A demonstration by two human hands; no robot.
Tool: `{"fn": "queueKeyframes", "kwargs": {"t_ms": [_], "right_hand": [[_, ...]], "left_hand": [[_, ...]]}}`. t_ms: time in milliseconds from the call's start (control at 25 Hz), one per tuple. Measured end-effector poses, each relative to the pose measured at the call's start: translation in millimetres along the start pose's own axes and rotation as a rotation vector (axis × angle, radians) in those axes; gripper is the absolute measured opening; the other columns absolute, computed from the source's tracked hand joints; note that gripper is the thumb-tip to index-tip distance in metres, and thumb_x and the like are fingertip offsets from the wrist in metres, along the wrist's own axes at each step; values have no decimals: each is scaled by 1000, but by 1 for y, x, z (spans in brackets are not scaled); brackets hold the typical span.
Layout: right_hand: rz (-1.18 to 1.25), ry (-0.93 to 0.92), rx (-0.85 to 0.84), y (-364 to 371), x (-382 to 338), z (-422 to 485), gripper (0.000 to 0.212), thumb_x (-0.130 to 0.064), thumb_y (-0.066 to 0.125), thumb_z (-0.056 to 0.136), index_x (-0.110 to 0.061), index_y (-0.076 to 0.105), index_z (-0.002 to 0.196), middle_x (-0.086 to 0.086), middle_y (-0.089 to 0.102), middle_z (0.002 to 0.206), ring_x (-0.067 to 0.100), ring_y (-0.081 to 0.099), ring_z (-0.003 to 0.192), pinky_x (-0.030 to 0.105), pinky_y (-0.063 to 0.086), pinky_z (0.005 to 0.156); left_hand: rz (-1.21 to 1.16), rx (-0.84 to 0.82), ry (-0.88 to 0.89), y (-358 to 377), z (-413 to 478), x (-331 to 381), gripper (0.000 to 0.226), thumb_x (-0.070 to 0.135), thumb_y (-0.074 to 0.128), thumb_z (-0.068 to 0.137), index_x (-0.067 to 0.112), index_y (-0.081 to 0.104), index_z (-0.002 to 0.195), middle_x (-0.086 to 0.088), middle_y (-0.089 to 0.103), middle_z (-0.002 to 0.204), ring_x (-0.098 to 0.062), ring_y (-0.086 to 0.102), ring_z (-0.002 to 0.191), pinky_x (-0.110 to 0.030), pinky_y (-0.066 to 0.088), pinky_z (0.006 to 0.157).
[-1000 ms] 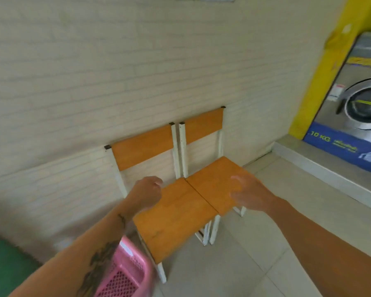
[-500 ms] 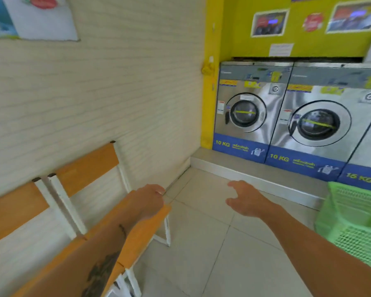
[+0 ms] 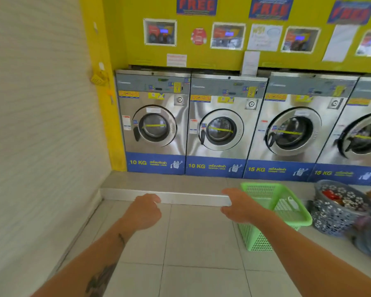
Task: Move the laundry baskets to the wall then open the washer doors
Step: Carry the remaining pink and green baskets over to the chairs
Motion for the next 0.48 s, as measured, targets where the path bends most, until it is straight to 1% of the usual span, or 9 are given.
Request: {"fn": "queueKeyframes", "kwargs": {"t_ms": [80, 120, 160, 240, 320, 360, 400, 440, 480], "right_hand": [[32, 66, 27, -14, 23, 32, 60, -30, 59, 86, -15, 42, 141, 10, 41, 147, 25, 39, 134, 32, 31, 110], [46, 95, 36, -20, 36, 45, 62, -30, 59, 87, -15, 39, 143, 9, 38, 150, 24, 36, 136, 32, 29, 111], [57, 123, 45, -26, 50, 56, 63, -31, 59, 87, -16, 38, 145, 9, 36, 151, 24, 34, 138, 32, 28, 112], [63, 182, 65, -38, 84, 77, 64, -31, 58, 87, -17, 36, 146, 9, 35, 152, 25, 33, 139, 32, 27, 112], [65, 232, 83, -51, 128, 97, 64, -30, 58, 87, -18, 36, 146, 11, 36, 151, 26, 35, 138, 32, 28, 110], [60, 250, 89, -57, 150, 107, 65, -30, 59, 86, -18, 36, 146, 12, 35, 151, 26, 35, 138, 32, 28, 110], [52, 268, 99, -65, 174, 116, 65, -30, 60, 86, -18, 36, 146, 11, 35, 152, 26, 34, 139, 32, 28, 111], [53, 286, 109, -73, 198, 126, 65, -30, 60, 86, -18, 37, 146, 10, 35, 152, 25, 33, 139, 32, 27, 111], [61, 301, 113, -81, 227, 137, 65, -30, 60, 86, -17, 37, 146, 9, 35, 152, 24, 33, 139, 32, 27, 111]], "left_hand": [[-6, -42, 32, 8, 56, 17, 39, 20, 48, 84, 23, 64, 119, 1, 59, 133, -21, 55, 121, -25, 38, 103], [21, -75, 59, 15, 81, 29, 40, 22, 46, 82, 23, 64, 118, -2, 59, 133, -23, 56, 120, -27, 40, 101], [52, -110, 87, 23, 102, 43, 41, 23, 43, 81, 22, 65, 116, -6, 61, 130, -26, 57, 116, -28, 42, 95], [108, -167, 158, 40, 139, 76, 35, 20, 39, 81, 17, 65, 104, -12, 64, 117, -32, 59, 105, -30, 40, 78], [153, -204, 219, 60, 174, 115, 18, 15, 41, 80, 12, 59, 80, -13, 63, 94, -36, 58, 94, -32, 37, 66], [162, -220, 245, 70, 188, 135, 13, 13, 41, 77, 12, 49, 67, -11, 58, 82, -38, 57, 91, -33, 38, 63], [162, -231, 262, 82, 203, 155, 14, 14, 41, 74, 13, 39, 60, -10, 52, 75, -40, 57, 91, -35, 40, 64], [168, -239, 275, 95, 218, 175, 12, 16, 39, 70, 13, 35, 59, -10, 49, 71, -41, 57, 92, -36, 41, 65], [168, -242, 287, 113, 236, 196, 11, 18, 37, 67, 10, 39, 61, -12, 50, 73, -41, 57, 96, -37, 42, 67]]}}
Point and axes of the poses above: each hand's wrist, its own z-axis towards the middle knuckle, its own y-axis out of the palm, x = y × z, the point moved 9 cm from there along z, towards the middle knuckle
